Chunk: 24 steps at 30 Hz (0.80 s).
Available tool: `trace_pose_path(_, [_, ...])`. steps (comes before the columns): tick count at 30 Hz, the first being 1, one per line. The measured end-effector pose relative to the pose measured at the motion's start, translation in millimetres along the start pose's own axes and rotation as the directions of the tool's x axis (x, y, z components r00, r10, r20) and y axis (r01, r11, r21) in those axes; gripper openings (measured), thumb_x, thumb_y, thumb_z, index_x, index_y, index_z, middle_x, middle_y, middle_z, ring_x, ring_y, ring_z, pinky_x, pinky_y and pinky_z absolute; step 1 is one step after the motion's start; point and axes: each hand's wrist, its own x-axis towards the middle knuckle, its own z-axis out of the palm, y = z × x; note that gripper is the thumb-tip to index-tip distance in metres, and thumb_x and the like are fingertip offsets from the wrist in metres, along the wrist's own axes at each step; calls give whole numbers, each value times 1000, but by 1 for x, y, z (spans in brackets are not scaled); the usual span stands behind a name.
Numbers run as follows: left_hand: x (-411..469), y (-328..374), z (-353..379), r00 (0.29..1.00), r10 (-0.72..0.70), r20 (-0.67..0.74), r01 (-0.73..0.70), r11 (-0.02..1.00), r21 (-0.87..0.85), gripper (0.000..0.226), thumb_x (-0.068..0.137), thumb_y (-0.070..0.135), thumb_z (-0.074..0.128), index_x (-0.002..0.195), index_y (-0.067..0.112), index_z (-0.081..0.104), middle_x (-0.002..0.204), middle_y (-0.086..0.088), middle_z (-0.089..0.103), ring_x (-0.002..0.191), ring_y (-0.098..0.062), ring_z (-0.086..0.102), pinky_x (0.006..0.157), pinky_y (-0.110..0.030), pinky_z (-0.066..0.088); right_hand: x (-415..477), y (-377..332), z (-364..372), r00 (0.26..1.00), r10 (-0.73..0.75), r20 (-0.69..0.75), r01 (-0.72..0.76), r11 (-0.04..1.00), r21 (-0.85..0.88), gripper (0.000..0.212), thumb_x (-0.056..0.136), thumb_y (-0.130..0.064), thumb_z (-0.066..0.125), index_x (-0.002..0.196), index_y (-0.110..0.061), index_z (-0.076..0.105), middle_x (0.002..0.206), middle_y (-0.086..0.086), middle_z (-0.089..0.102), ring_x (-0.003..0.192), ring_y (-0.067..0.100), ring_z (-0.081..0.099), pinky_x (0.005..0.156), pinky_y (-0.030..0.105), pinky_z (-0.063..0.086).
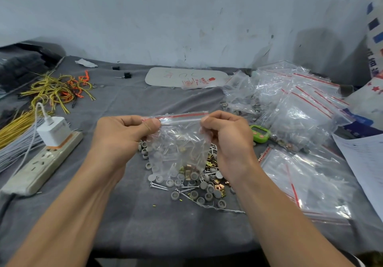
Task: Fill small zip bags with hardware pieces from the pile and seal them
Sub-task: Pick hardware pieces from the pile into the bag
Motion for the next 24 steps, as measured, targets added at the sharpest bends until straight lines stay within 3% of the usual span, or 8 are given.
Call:
trace_pose_path(5, [-3,0,-1,997,9,71,-5,999,-50,30,62,27,82,81,4,77,70,-5,73,63,-11,62,66,-17,53,-2,4,5,998,10,60,-4,995,-101,24,91,-7,70,70,-14,77,73,8,65,67,15,55,66,24,51])
trace_pose_path(9, [-6,0,-1,996,-7,90,10,999,-34,34,56,33,83,78,7,80,80,-11,77,71,-14,68,73,-22,55,-1,4,8,1000,-1,15,1,1000,-29,31,90,-1,71,63,-15,77,67,4,69,63,12,58,61,20,51])
trace_pose_path(14, [-5,2,1,998,-14,61,18,998,-54,6,70,19,83,65,18,81,71,-4,76,67,-9,67,72,-17,54,-2,1,5,1000,-24,8,24,1000,-8,32,89,2,70,62,-14,77,64,10,68,56,14,55,53,20,47])
trace_pose_path(18, [-4,3,3,1000,-1,27,3,998,-68,20,79,6,78,62,16,79,64,-3,72,65,-9,66,82,-24,50,-1,3,6,996,-36,77,41,997,-70,27,90,-5,72,70,-19,80,70,7,68,65,15,58,66,26,51])
trace_pose_path(20, [-5,2,4,999,15,35,-12,997,-70,24,80,5,76,58,14,75,61,-2,68,63,-10,62,81,-26,47,-1,6,8,996,-23,85,29,996,-81,25,89,-6,75,72,-22,81,71,3,71,66,13,62,65,23,54])
trace_pose_path(24, [-8,-2,9,998,37,57,-34,997,-64,20,84,8,75,64,11,76,67,-7,72,65,-13,63,72,-24,51,0,11,9,997,-37,63,43,994,-103,14,89,-4,74,76,-8,79,69,9,70,63,16,60,60,25,55])
